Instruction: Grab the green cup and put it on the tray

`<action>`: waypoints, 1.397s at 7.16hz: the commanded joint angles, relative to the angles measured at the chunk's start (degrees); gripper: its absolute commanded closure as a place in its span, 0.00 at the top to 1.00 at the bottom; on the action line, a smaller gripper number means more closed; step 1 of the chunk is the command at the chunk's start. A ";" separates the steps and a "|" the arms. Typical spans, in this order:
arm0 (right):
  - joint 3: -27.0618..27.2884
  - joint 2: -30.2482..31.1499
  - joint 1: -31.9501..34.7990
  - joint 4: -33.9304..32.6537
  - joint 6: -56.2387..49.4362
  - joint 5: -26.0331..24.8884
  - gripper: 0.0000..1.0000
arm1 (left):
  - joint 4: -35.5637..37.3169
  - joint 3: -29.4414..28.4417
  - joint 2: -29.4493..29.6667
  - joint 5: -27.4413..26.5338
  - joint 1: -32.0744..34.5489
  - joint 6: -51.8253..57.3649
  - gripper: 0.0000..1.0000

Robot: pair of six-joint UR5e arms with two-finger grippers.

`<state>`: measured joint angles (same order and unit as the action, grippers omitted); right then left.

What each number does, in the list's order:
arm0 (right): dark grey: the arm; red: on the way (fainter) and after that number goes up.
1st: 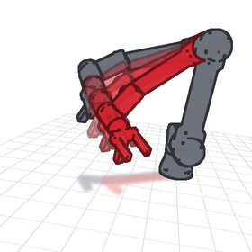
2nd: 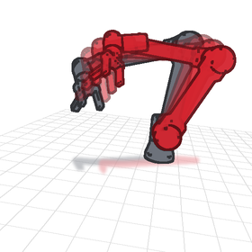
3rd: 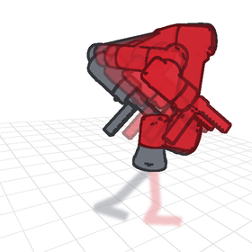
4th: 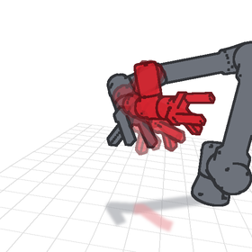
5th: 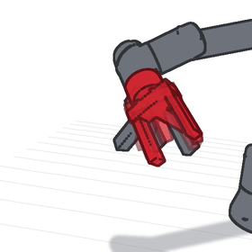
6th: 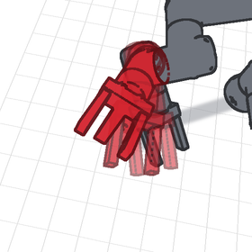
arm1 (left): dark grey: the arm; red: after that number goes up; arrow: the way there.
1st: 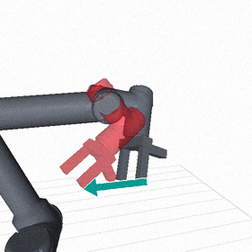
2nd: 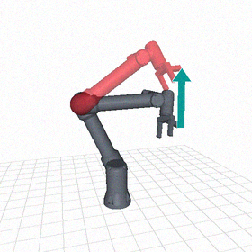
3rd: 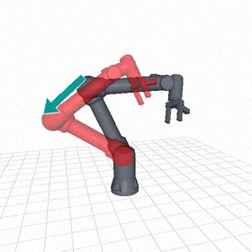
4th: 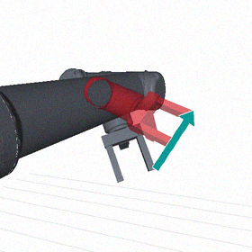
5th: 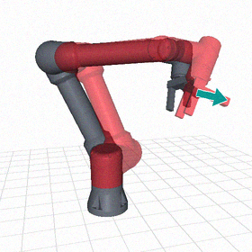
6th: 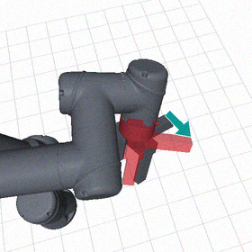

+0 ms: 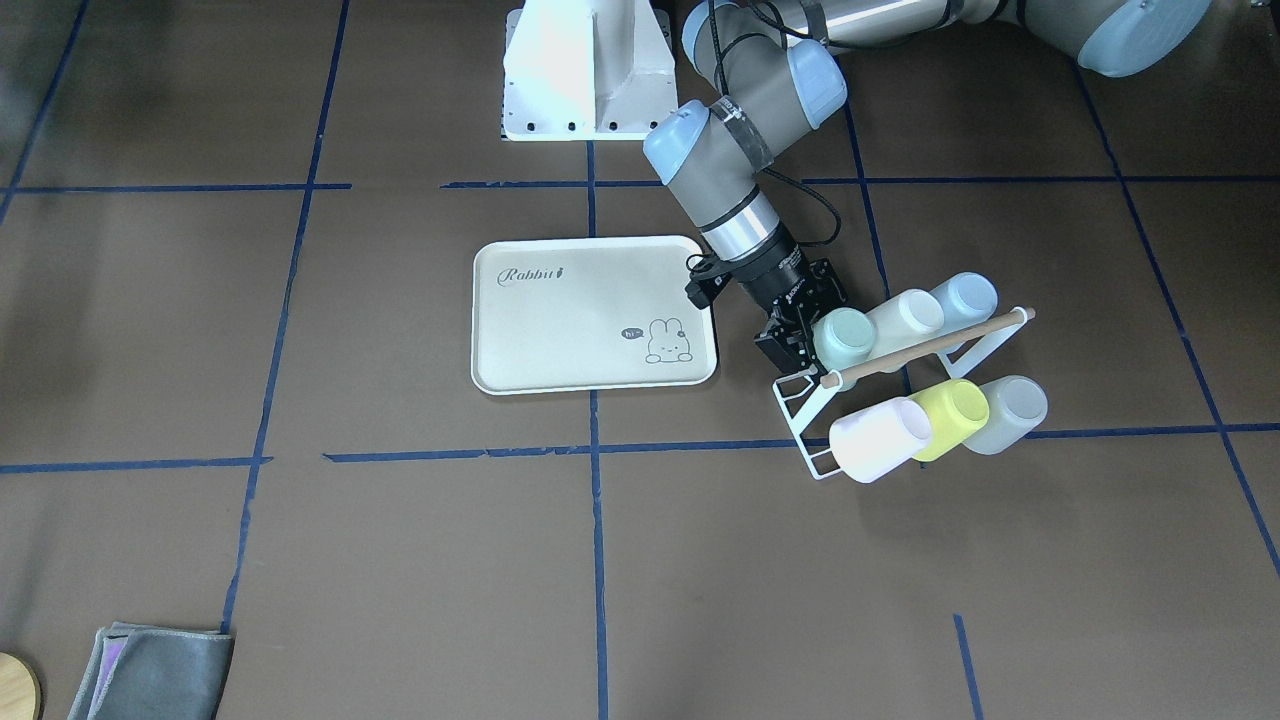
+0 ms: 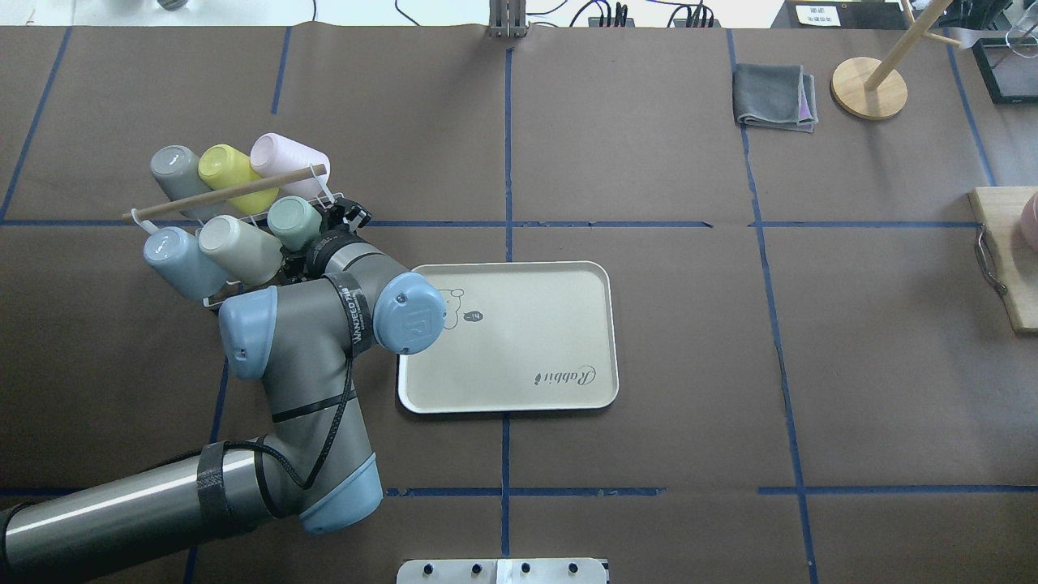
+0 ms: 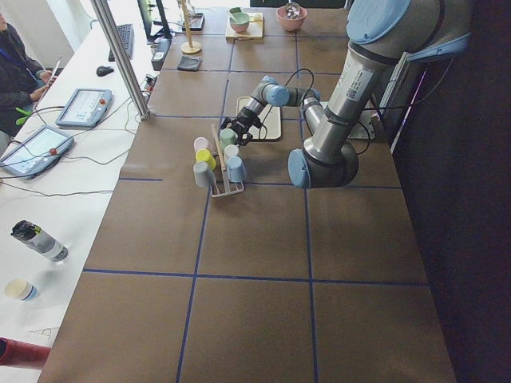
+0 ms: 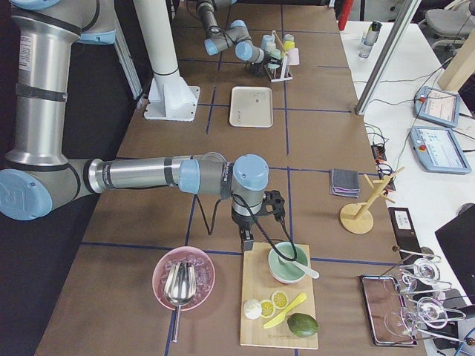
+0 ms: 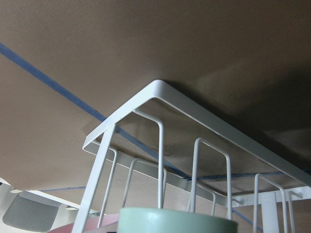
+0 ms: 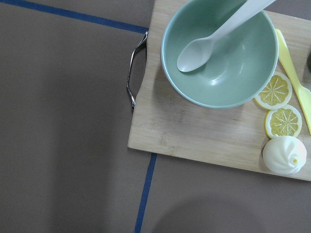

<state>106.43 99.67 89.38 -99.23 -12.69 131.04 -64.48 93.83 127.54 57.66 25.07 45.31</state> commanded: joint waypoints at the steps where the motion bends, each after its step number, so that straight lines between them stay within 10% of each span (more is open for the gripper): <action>1: 0.01 0.00 0.00 0.00 0.03 -0.08 1.00 | 0.58 5.45 -2.28 0.00 0.42 1.09 0.65; 5: 0.10 -0.09 0.00 0.00 0.03 0.00 1.00 | 5.84 22.31 -4.76 0.70 1.04 2.86 0.65; 10: 0.01 -0.35 0.00 0.09 0.21 -0.17 1.00 | -5.24 33.70 -4.94 16.93 5.17 -21.15 0.62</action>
<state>106.47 99.42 89.38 -99.17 -12.52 130.91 -63.47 126.80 122.70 70.93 29.99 32.83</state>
